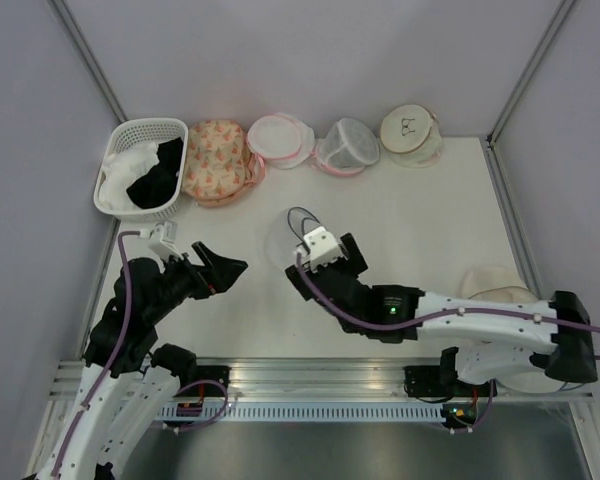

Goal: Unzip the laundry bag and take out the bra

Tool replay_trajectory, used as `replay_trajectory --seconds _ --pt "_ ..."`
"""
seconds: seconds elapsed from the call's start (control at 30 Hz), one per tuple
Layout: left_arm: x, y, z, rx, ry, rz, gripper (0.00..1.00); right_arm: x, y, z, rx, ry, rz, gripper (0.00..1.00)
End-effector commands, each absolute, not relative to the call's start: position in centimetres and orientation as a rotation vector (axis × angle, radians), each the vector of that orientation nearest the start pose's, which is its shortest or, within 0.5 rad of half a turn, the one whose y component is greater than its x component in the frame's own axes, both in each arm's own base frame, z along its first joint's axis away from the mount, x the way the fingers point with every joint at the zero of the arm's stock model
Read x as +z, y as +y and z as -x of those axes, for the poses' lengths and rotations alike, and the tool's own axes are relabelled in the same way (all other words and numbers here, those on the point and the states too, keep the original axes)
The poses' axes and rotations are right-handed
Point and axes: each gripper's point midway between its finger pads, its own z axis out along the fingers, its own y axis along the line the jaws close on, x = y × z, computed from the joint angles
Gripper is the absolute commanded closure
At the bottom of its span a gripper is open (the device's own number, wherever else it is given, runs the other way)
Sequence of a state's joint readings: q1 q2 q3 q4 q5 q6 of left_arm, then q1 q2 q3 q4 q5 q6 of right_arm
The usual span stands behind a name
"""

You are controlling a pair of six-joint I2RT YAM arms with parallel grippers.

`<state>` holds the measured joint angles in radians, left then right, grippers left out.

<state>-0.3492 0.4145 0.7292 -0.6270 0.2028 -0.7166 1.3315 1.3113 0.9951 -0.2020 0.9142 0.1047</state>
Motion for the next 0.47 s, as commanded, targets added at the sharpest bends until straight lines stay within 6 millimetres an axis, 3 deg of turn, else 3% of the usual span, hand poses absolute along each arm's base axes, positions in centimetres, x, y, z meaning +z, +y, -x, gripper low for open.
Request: replay_trajectory --seconds 0.0,0.23,0.43 --pt "25.4 -14.7 -18.1 -0.959 1.985 0.105 0.00 23.7 27.1 -19.7 0.183 1.868 0.434 0.02" --pt "24.5 -15.9 -19.1 -0.960 2.033 -0.010 0.00 26.0 21.1 -17.4 0.336 1.948 0.223 0.02" --pt "24.5 -17.1 -19.9 -1.024 2.045 -0.032 0.00 26.4 19.7 -16.8 0.390 1.951 0.180 0.02"
